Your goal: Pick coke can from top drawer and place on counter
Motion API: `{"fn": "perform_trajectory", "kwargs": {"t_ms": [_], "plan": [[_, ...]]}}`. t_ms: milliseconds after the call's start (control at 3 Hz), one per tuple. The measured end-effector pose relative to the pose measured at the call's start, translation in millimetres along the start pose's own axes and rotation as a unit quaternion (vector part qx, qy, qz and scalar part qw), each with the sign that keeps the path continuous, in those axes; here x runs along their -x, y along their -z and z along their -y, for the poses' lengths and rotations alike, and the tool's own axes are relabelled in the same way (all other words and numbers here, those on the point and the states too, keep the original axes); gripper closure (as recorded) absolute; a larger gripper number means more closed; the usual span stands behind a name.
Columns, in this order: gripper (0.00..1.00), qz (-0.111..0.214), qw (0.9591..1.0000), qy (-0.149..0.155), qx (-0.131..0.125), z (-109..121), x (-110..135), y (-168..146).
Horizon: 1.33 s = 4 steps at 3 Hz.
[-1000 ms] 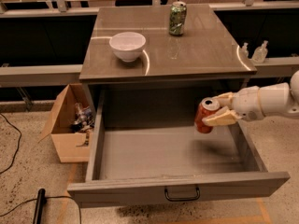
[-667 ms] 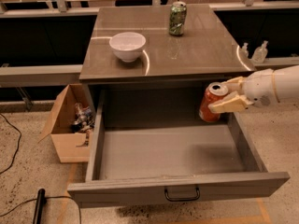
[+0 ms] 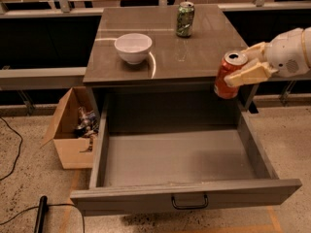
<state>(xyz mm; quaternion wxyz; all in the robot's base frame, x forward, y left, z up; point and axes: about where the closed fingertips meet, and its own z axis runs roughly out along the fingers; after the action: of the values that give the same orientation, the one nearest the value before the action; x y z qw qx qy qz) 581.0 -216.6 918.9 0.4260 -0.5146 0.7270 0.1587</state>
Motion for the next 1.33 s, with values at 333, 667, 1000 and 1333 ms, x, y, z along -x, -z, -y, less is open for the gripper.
{"fn": "perform_trajectory", "kwargs": {"t_ms": [333, 667, 1000, 1333], "plan": [[1.00, -0.009, 0.9992, 0.031, -0.024, 31, 32, 8], [1.00, -0.016, 0.9977, 0.051, -0.041, 65, 51, -2], [1.00, -0.016, 0.9971, 0.055, -0.050, 95, 61, -17], [1.00, -0.017, 0.9967, 0.051, -0.061, 123, 62, -37]]}}
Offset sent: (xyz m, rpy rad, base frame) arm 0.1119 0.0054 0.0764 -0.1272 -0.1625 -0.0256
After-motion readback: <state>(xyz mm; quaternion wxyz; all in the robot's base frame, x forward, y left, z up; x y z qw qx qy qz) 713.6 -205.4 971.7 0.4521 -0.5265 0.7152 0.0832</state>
